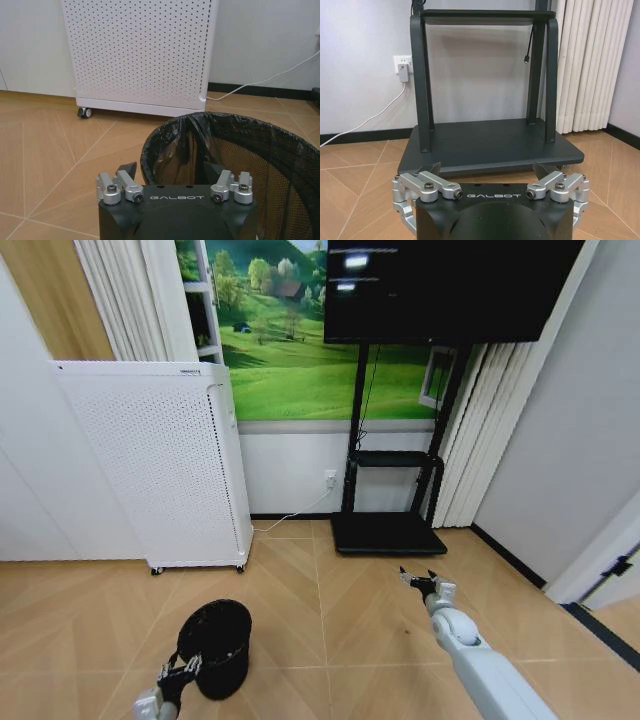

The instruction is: Pick up the trash bin and place the garbage on the floor into it.

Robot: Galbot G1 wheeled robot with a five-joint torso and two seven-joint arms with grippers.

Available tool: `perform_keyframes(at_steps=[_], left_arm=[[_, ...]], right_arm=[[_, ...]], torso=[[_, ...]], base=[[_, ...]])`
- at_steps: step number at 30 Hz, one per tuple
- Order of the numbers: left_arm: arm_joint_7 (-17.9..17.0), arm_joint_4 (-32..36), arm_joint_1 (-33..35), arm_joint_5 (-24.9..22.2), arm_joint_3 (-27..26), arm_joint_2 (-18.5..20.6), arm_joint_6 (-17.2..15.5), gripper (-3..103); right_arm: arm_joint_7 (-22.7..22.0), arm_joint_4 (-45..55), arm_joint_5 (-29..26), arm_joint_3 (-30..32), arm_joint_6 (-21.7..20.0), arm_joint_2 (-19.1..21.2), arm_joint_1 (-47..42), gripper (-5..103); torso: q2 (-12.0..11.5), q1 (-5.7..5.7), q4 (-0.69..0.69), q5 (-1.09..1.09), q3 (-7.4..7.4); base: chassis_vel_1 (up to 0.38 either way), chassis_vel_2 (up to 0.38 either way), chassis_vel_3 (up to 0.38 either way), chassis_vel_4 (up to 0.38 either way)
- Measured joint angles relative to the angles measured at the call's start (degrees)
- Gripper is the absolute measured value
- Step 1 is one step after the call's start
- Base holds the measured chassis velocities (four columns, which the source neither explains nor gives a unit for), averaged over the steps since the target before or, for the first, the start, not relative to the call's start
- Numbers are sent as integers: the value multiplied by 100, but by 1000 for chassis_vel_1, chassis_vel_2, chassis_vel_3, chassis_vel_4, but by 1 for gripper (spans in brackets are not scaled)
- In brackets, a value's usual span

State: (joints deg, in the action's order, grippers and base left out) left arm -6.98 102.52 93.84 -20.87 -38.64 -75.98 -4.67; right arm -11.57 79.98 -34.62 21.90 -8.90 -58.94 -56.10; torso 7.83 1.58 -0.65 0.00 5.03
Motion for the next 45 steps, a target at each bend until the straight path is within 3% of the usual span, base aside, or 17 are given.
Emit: perform_keyframes(at_steps=[6, 14, 20, 24, 30, 36, 45], left_arm=[[-24, 349, 60, 58, -65, 72, -109, 98], [-39, 1173, 116, 59, -400, 328, -450, 100], [329, 1510, -194, -311, -956, 826, -431, 100], [375, 1333, -583, -844, -1110, 1135, -313, 100], [388, 829, -1180, -1237, -1009, 1442, -131, 100], [428, 276, -1742, -1262, -762, 1509, -56, 100], [429, -37, -2023, -1265, -657, 1507, -51, 100]], right_arm=[[0, 0, 0, 0, 0, 0, 0, 100], [0, 0, 0, 0, 0, 0, 0, 100], [0, 0, 0, 0, 0, 0, 0, 100], [0, 0, 0, 0, 0, 0, 0, 100], [0, 0, 0, 0, -1, 0, 0, 100], [0, 0, 0, 0, 0, 0, 0, 100], [0, 0, 0, 0, 0, 0, 0, 100]], torso=[[0, 0, 0, 0, 0], [0, 0, 0, 0, 0], [0, 0, -1, 0, 0], [0, 0, -1, 0, 0], [-2, 0, -1, 0, 0], [-2, 1, 0, -1, 1], [-2, 0, 0, 0, 1]], base=[[0, 0, 0, 0], [0, 0, 0, 0], [0, 0, 0, 0], [0, 0, 0, 0], [0, 0, 0, 0], [0, 0, 0, 0], [0, 0, 0, 0]])
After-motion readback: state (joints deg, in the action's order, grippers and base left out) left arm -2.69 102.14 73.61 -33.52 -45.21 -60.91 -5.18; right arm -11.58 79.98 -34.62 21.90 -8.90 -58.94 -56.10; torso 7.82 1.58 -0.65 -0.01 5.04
